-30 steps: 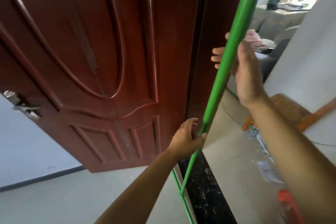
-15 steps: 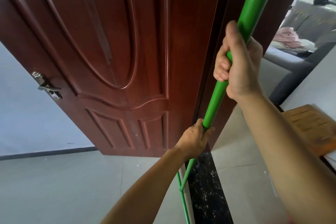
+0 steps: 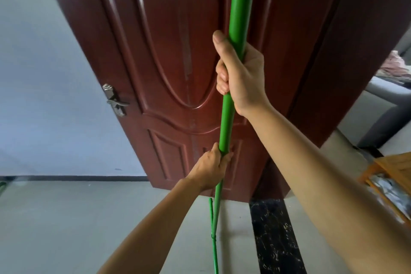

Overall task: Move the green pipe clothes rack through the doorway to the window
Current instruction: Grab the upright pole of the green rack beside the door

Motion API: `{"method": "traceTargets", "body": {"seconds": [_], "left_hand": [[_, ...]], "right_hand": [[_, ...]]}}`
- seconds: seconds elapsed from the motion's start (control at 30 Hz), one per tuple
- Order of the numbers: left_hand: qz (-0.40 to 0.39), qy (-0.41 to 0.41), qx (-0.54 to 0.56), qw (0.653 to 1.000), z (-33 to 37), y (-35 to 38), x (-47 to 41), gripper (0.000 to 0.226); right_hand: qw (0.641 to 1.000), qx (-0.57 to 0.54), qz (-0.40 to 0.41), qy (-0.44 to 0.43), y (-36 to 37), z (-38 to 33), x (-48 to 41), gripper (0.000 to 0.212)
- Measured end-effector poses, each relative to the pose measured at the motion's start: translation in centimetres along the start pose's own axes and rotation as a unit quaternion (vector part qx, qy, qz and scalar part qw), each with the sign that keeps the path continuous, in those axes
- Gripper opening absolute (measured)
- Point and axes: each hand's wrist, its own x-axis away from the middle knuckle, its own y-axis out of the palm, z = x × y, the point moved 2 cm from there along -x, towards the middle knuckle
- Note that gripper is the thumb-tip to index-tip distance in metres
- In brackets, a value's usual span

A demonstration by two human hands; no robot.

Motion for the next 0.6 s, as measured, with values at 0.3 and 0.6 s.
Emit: {"method": "traceTargets", "body": {"seconds": [0.3,0.6], "left_hand": [[0.093,-0.088,0.020,0.992,-8.6,-8.4,3.5,0.040],[0.165,-0.167,-0.019,0.972,-12.2,-7.6,3.2,0.023]], "right_hand": [[0.983,-0.046,-0.174,0.023,12.0,5.4,-1.9,0.030],[0.936,-0.121,-0.327,0.039,15.2,10.0,-5.1,0.047]]}}
